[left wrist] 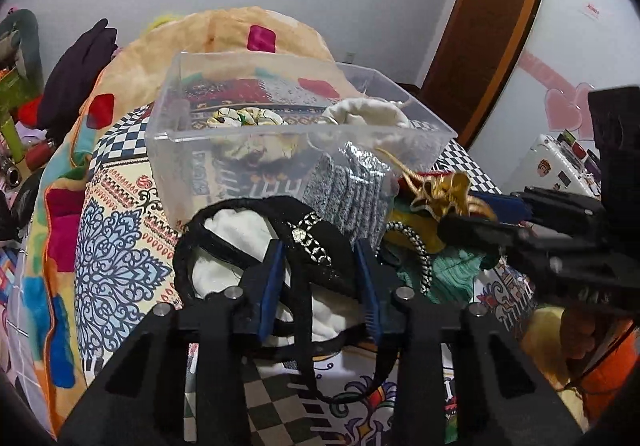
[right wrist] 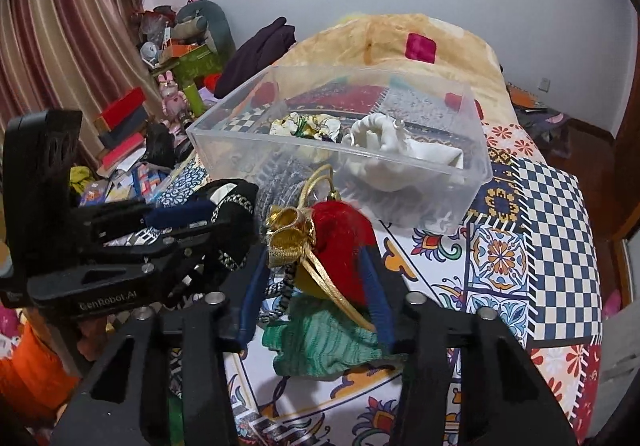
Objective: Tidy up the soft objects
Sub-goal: 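Grasp the black-strapped white bag with the left tool while the right tool grasps the gold ornament, then lower the black-strapped bag into the box with the left tool while the right tool drops the ornament in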
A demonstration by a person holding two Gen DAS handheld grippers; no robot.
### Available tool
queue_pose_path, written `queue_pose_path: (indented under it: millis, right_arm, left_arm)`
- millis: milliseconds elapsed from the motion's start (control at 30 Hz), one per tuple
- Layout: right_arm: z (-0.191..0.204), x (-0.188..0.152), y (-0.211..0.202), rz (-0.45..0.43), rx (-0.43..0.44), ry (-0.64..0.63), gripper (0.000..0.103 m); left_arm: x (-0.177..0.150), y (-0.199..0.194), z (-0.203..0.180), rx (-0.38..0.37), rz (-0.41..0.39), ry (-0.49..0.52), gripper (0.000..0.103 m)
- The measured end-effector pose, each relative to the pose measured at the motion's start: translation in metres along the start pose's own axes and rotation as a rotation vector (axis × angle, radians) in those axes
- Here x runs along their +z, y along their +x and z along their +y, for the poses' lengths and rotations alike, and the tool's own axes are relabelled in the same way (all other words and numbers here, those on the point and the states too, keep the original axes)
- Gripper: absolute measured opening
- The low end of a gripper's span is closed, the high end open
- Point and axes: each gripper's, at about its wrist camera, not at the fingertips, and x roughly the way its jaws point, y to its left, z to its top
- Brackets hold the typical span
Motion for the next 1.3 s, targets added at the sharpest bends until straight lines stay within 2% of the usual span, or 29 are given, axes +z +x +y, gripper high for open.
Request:
queue_pose_path:
  millis: [167,233,467,900,1100,1300]
  right_arm:
    - [-0.003,0.001,-0.01,-0.029,0.01,0.015,0.021]
    - [-0.003,0.002,-0.015,-0.048,0.005,0.015,0.019]
    - [-0.003,0.009,-0.036,-0.111,-0.001,0.015,0.018]
    - [-0.003,0.037,-0.065,-0.238,-0.006,0.003,0.018]
    - [-0.007,0.055,-0.063,-0.275,-0.008,0.007,0.018]
    - [-0.014,0.074,-0.052,-0.29,-0.024,0.027,0.018]
  left_arm:
    - [-0.003,-0.007,-0.001,0.013,-0.014,0.003,0.015]
    - [-0.002,-0.012,0.002,0.014,-0.027,0.002,0.013]
    - [0.007,-0.046,0.001,0.028,-0.109,0.002,0.013]
    - [0.049,-0.102,-0.002,0.045,-0.291,0.013,0.012]
    - [0.08,-0.112,-0.005,0.067,-0.366,0.028,0.012]
    - [0.104,-0.098,-0.001,0.126,-0.395,0.035,0.012]
